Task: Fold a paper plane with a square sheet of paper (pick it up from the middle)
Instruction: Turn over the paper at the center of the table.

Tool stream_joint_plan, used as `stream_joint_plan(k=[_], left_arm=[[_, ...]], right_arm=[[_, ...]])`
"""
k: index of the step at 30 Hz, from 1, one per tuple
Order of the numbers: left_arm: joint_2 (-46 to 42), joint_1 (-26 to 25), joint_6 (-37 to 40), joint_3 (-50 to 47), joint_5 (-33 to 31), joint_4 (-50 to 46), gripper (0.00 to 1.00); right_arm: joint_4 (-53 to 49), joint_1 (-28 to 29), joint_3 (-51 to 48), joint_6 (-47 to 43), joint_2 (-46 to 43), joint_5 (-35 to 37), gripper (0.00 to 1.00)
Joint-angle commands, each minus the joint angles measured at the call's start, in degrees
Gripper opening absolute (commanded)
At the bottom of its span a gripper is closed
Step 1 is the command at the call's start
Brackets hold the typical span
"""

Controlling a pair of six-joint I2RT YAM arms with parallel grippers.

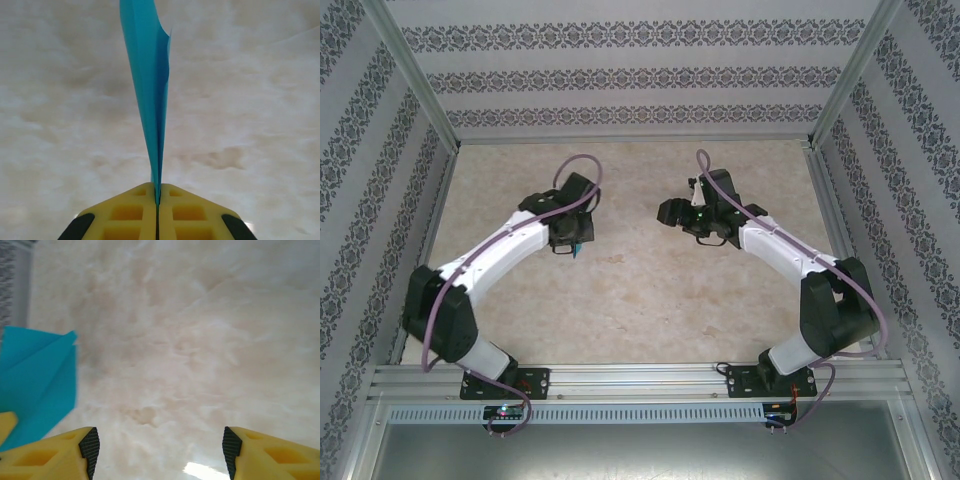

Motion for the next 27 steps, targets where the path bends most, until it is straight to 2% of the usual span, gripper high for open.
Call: stream_joint_plan(k=[1, 4, 8, 10, 14, 15, 19, 23, 27], left_arm=[[7.0, -4.2, 0.5, 4.7, -20.8, -14.9, 0.08], [15.4, -7.9, -1.8, 9.6, -26.1, -18.0, 0.09], [24.1, -10.9, -0.7, 14.0, -21.6, -14.5, 0.16], [25.6, -11.2, 0.1, 14.9, -16.9, -11.2, 0.28], [22.6, -10.4, 1.5, 12.1, -6.3, -0.9, 0.62], [21.2, -9.7, 1.6, 11.2, -3.3, 1.2, 0.68], [14.9, -4.9, 0.4, 4.7, 8.0, 9.9, 0.81], [8.7, 2.8, -3.4, -4.0, 14.1, 16.4, 0.9], [2.6, 11.0, -7.1, -13.1, 18.2, 21.3, 0.94]], right_arm=[[-5.2, 1.1, -1.0, -2.9, -1.8, 10.6, 0.68], [-4.9, 0.8, -2.5, -1.2, -2.4, 13.0, 0.68], [-3.7, -0.1, -5.0, 1.1, -3.4, 14.3, 0.69], [-3.5, -0.6, -5.9, 2.1, -3.9, 14.9, 0.69], [-1.8, -1.5, -8.0, 3.5, -4.9, 14.6, 0.68], [-1.3, -1.5, -8.2, 3.5, -4.9, 14.2, 0.68], [0.2, 0.1, -7.1, 2.5, -3.0, 12.0, 0.66], [0.5, 7.2, -2.3, 0.4, 2.1, 10.9, 0.59], [1.0, 16.3, 4.7, 0.2, 10.3, 7.9, 0.48]])
